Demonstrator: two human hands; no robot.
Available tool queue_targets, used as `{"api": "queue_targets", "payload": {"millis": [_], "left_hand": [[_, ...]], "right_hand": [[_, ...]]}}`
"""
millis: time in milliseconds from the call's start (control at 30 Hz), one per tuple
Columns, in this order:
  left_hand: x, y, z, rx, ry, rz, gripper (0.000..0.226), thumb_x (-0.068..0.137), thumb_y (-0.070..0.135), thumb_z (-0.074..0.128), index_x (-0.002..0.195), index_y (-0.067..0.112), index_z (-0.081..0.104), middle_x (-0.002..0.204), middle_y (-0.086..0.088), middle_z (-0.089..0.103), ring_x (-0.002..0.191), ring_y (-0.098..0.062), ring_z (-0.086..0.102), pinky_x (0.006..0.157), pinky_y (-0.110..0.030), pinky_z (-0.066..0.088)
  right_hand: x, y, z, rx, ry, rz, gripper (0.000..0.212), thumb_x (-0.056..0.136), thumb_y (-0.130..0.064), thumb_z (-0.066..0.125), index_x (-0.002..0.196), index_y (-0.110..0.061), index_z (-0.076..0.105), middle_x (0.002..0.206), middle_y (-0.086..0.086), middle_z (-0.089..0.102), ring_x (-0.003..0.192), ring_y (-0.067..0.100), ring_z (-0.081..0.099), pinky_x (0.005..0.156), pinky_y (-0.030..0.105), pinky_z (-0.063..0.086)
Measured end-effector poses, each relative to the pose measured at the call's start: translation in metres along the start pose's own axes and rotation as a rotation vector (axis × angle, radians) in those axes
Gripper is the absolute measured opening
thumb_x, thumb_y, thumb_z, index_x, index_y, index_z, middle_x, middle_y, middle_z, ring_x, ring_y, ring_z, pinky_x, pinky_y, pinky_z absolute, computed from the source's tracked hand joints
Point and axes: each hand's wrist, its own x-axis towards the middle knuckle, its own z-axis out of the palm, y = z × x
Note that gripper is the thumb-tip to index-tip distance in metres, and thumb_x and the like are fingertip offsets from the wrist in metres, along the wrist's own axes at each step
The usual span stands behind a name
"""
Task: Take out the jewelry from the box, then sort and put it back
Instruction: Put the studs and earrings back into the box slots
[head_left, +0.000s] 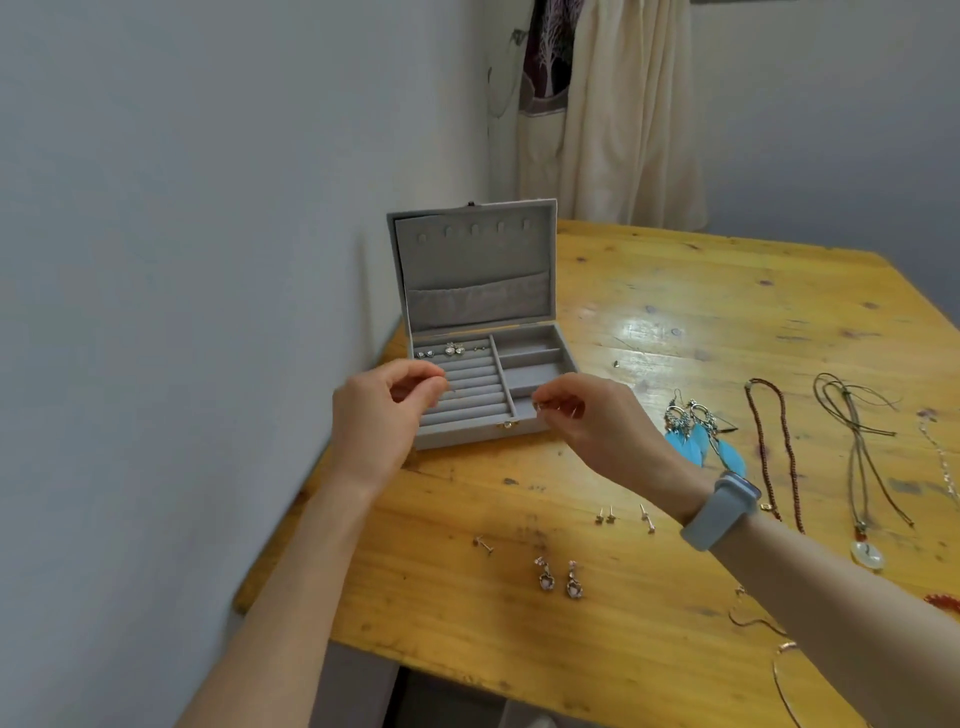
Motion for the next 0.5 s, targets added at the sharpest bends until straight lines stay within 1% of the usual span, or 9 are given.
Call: {"api": "queue_targets", "payload": {"millis": [67, 100, 133, 200, 233, 267, 300, 400, 500], "left_hand": [[0.004, -0.002, -0.005, -0.022, -0.056, -0.017, 0.012, 0.083, 0.012, 0.064, 0.092, 0.019, 0.067, 0.075, 0.014, 0.063, 0.070, 0.011, 0.060, 0.065, -0.001, 0.043], [0.005, -0.004, -0.008, -0.020, -0.124, -0.037, 0.012, 0.083, 0.012, 0.063, 0.093, 0.017, 0.067, 0.077, 0.013, 0.063, 0.071, 0.010, 0.061, 0.065, -0.001, 0.044], [0.007, -0.006, -0.011, -0.003, -0.228, -0.060, 0.012, 0.083, 0.012, 0.063, 0.093, 0.017, 0.068, 0.079, 0.013, 0.063, 0.072, 0.007, 0.061, 0.066, -0.003, 0.045], [0.010, -0.012, -0.017, 0.102, -0.506, -0.086, 0.011, 0.084, 0.015, 0.063, 0.090, 0.020, 0.070, 0.081, 0.014, 0.065, 0.076, 0.003, 0.061, 0.067, -0.006, 0.046], [0.011, -0.015, -0.019, 0.158, -0.620, -0.090, 0.010, 0.083, 0.016, 0.063, 0.088, 0.021, 0.071, 0.081, 0.013, 0.066, 0.076, 0.003, 0.061, 0.066, -0.006, 0.046], [0.013, -0.019, -0.019, 0.202, -0.679, -0.096, 0.010, 0.083, 0.016, 0.064, 0.087, 0.022, 0.071, 0.081, 0.012, 0.067, 0.076, 0.002, 0.062, 0.066, -0.006, 0.046], [0.016, -0.023, -0.018, 0.233, -0.681, -0.105, 0.010, 0.083, 0.016, 0.064, 0.085, 0.022, 0.072, 0.082, 0.011, 0.068, 0.076, 0.002, 0.062, 0.065, -0.006, 0.046], [0.034, -0.038, -0.009, 0.291, -0.545, -0.121, 0.010, 0.084, 0.015, 0.063, 0.084, 0.023, 0.070, 0.083, 0.010, 0.065, 0.077, 0.000, 0.059, 0.064, -0.006, 0.042], [0.055, -0.052, 0.002, 0.287, -0.419, -0.157, 0.006, 0.084, 0.016, 0.064, 0.087, 0.021, 0.067, 0.086, 0.008, 0.062, 0.082, -0.002, 0.057, 0.066, -0.007, 0.040]], "right_hand": [[0.006, -0.006, 0.001, -0.036, -0.078, 0.003, 0.021, 0.088, -0.008, 0.055, 0.107, -0.008, 0.064, 0.094, -0.004, 0.060, 0.080, 0.005, 0.050, 0.069, 0.006, 0.038], [0.008, -0.008, 0.002, -0.060, -0.150, -0.006, 0.021, 0.089, -0.009, 0.054, 0.107, -0.010, 0.065, 0.098, -0.002, 0.064, 0.082, 0.004, 0.051, 0.069, 0.006, 0.039], [0.010, -0.011, 0.002, -0.092, -0.249, -0.029, 0.020, 0.089, -0.011, 0.054, 0.106, -0.011, 0.066, 0.101, 0.000, 0.066, 0.081, 0.003, 0.052, 0.068, 0.004, 0.040], [0.013, -0.016, 0.005, -0.150, -0.469, -0.083, 0.020, 0.089, -0.016, 0.055, 0.104, -0.013, 0.067, 0.103, -0.001, 0.067, 0.081, 0.003, 0.056, 0.069, 0.004, 0.042], [0.016, -0.018, 0.007, -0.154, -0.548, -0.094, 0.019, 0.088, -0.018, 0.056, 0.103, -0.013, 0.068, 0.102, -0.001, 0.068, 0.083, 0.005, 0.059, 0.073, 0.007, 0.045], [0.020, -0.019, 0.010, -0.146, -0.589, -0.090, 0.019, 0.088, -0.019, 0.057, 0.101, -0.013, 0.068, 0.101, -0.001, 0.068, 0.085, 0.007, 0.061, 0.076, 0.013, 0.048], [0.025, -0.019, 0.014, -0.135, -0.593, -0.077, 0.018, 0.087, -0.021, 0.059, 0.099, -0.012, 0.069, 0.099, 0.000, 0.069, 0.086, 0.009, 0.062, 0.079, 0.019, 0.050], [0.047, -0.014, 0.030, -0.110, -0.479, -0.023, 0.016, 0.084, -0.024, 0.062, 0.092, -0.012, 0.068, 0.091, 0.003, 0.069, 0.082, 0.014, 0.062, 0.079, 0.031, 0.052], [0.074, -0.006, 0.046, -0.128, -0.368, -0.032, 0.018, 0.087, -0.024, 0.058, 0.092, -0.010, 0.068, 0.091, 0.005, 0.069, 0.083, 0.016, 0.061, 0.077, 0.030, 0.050]]}}
